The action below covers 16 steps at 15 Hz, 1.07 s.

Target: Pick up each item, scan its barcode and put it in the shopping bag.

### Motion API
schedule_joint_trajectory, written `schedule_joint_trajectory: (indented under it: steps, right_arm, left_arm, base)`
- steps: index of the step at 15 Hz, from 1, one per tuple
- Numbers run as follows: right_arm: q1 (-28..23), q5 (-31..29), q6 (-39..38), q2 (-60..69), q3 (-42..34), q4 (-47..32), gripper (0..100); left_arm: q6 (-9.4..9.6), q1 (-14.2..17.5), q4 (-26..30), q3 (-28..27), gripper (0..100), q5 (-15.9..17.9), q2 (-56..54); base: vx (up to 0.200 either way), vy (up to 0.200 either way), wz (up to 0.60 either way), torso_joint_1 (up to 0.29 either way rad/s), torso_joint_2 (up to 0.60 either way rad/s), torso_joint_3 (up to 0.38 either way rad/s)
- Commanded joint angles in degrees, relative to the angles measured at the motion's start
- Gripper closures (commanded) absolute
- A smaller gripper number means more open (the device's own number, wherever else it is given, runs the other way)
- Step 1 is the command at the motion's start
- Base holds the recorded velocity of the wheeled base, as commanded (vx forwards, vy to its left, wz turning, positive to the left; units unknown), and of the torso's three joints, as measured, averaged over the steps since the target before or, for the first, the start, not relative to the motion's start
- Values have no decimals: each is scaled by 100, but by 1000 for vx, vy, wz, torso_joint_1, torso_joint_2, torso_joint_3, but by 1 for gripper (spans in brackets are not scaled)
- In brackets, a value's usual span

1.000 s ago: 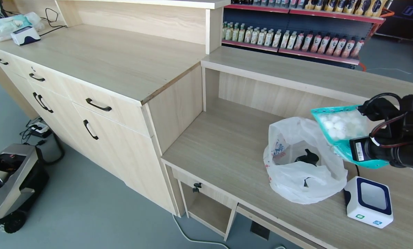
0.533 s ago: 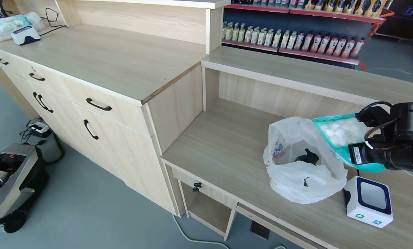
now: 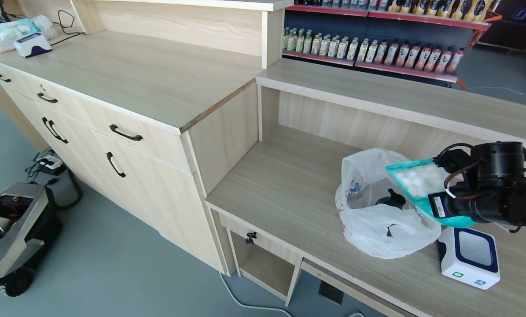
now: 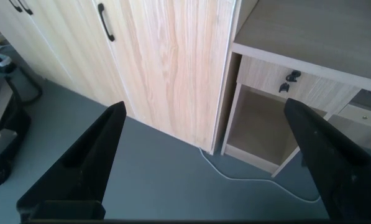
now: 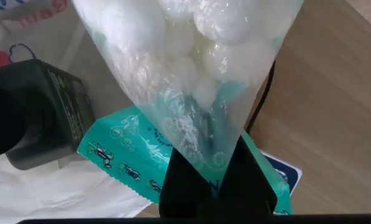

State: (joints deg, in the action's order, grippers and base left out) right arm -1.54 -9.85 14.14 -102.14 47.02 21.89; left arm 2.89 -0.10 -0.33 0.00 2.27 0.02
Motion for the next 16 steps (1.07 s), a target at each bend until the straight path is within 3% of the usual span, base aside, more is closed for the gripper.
schedule_joint_trajectory:
  steps: [1, 16]
  right_arm:
    - [83, 1, 1, -227, 62, -1, 100]
    - [162, 27, -17, -464, 79, 8, 100]
  left_arm:
    - [1, 1, -2, 0, 0, 2, -2]
    - [1, 1, -2, 0, 0, 2, -2]
  base:
    - [0, 0, 0, 0, 0, 0]
    - [0, 0, 0, 0, 0, 0]
